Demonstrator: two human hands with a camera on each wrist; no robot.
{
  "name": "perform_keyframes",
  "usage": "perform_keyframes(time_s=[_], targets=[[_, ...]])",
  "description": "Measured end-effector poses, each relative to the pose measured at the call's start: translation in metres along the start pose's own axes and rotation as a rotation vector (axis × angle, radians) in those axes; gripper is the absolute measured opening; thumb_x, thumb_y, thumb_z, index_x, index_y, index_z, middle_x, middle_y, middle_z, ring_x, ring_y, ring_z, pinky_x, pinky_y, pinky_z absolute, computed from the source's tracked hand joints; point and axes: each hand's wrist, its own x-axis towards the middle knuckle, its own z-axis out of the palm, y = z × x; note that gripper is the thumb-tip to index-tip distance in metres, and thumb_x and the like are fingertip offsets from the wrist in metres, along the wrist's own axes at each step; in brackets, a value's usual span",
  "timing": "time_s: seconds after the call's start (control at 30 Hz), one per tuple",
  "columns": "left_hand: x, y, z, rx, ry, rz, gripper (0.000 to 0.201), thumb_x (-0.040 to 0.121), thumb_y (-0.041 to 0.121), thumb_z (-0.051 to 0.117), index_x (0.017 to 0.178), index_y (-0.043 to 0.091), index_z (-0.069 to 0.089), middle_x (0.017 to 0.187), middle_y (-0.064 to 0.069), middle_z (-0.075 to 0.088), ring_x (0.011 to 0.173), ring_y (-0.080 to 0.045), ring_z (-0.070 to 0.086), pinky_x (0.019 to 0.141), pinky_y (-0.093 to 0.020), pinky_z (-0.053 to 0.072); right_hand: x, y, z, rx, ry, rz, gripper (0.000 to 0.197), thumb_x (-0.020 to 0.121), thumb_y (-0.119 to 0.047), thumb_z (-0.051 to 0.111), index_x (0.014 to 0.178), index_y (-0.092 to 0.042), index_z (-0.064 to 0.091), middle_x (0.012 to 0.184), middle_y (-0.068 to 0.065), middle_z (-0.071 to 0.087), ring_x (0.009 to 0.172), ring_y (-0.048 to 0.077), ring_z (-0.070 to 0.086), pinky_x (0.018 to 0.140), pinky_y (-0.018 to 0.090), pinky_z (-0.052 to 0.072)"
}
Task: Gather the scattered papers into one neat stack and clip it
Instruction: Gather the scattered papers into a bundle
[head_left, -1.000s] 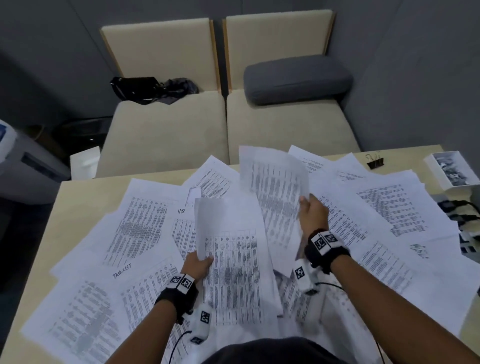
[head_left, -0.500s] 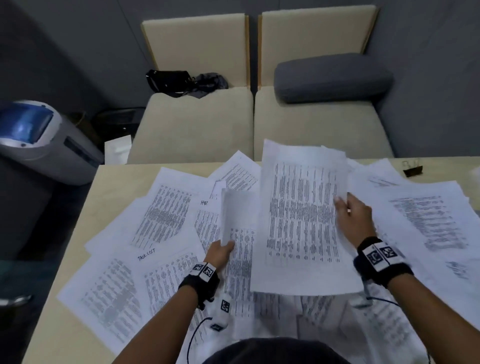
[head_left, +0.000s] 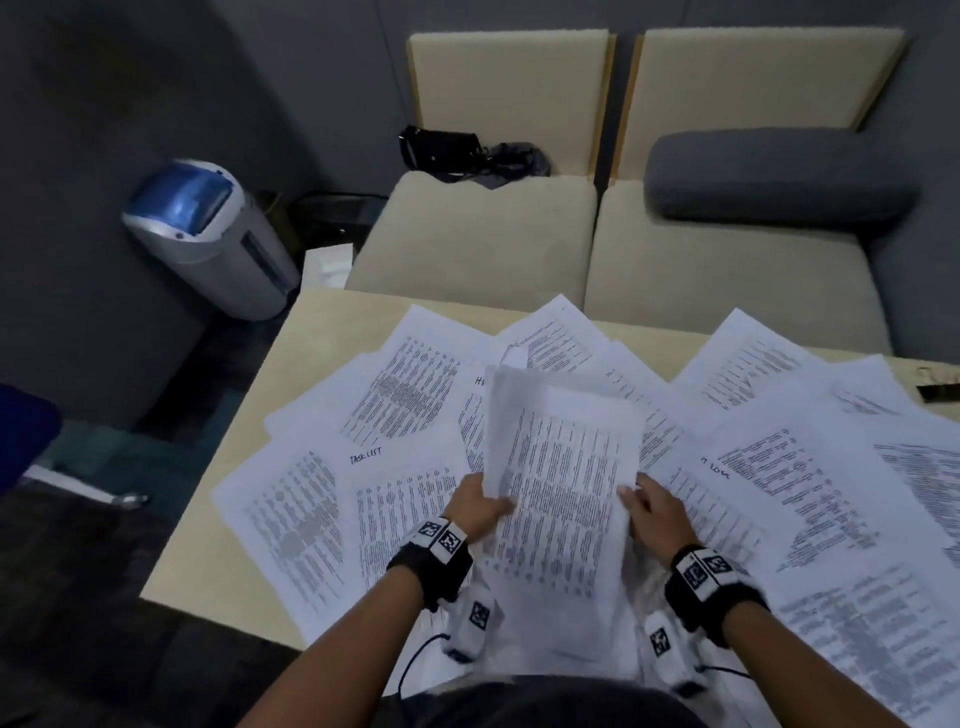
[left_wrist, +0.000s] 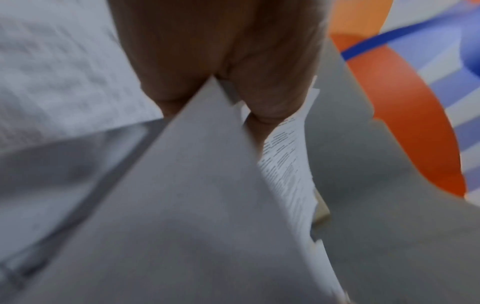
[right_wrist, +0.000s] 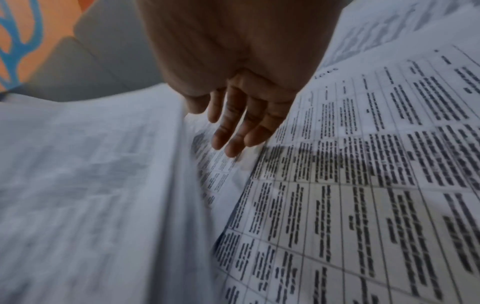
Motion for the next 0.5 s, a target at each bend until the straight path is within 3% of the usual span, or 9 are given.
perform_keyframes(time_s=[0.07,0.17,0.27,0.37,0.43,0.5], targets=[[-0.018,-0.005,-0.037,-0.054,0.111,0.033,0.024,0.087,0.019,0.067,0.105,0.005,0.060,0.082,-0.004,0.064,0.065,-0.016,0.061,0.060,-0.030,0.057,-0.002,-0.009,-0.003,0.064,0.025,0.010,0.023,0.099,-0.027,0.052,0.113,-0.011,0.061,0.097,0.004,0.071,0.085,0.026,0.069,0.069,0.028,0.054],[-0.050,-0.029,-0.107,-0.118,0.358,0.061,0.012,0.088,0.018,0.068,0.085,0.012,0.058,0.063,-0.001,0.057,0.049,-0.013,0.052,0.043,-0.021,0.042,0.002,-0.025,0.008,0.049,0.010,0.014,0.015,0.098,-0.026,0.054,0.102,-0.014,0.062,0.086,0.005,0.072,0.082,0.025,0.070,0.078,0.037,0.057],[-0.075,-0.073,-0.173,-0.178,0.545,0.020,0.020,0.088,0.013,0.068,0.073,0.010,0.056,0.056,-0.005,0.052,0.048,-0.019,0.045,0.050,-0.025,0.039,0.009,-0.042,0.037,-0.021,-0.081,0.048,0.017,0.092,-0.021,0.059,0.108,-0.017,0.061,0.099,0.009,0.070,0.089,0.026,0.068,0.087,0.039,0.055],[-0.093,-0.121,-0.224,-0.205,0.644,-0.064,0.016,0.087,0.013,0.068,0.081,0.001,0.060,0.062,-0.013,0.055,0.058,-0.023,0.050,0.058,-0.033,0.042,0.013,-0.066,0.071,-0.072,-0.162,0.105,0.034,0.091,-0.023,0.060,0.124,-0.014,0.055,0.111,0.010,0.065,0.101,0.028,0.064,0.084,0.032,0.050],[-0.101,-0.148,-0.242,-0.207,0.655,-0.102,0.016,0.088,0.011,0.067,0.092,-0.004,0.063,0.075,-0.020,0.062,0.065,-0.025,0.055,0.064,-0.034,0.046,0.014,-0.083,0.093,-0.086,-0.109,0.168,0.050,0.089,-0.023,0.063,0.134,-0.008,0.047,0.122,0.013,0.058,0.110,0.031,0.059,0.088,0.033,0.047],[-0.105,-0.168,-0.248,-0.180,0.644,-0.139,0.014,0.089,0.008,0.065,0.097,-0.003,0.061,0.079,-0.020,0.062,0.061,-0.022,0.054,0.059,-0.026,0.045,0.013,-0.098,0.111,-0.089,0.029,0.306,0.066,0.086,-0.022,0.067,0.141,-0.004,0.035,0.142,0.019,0.039,0.124,0.037,0.049,0.095,0.038,0.044]])
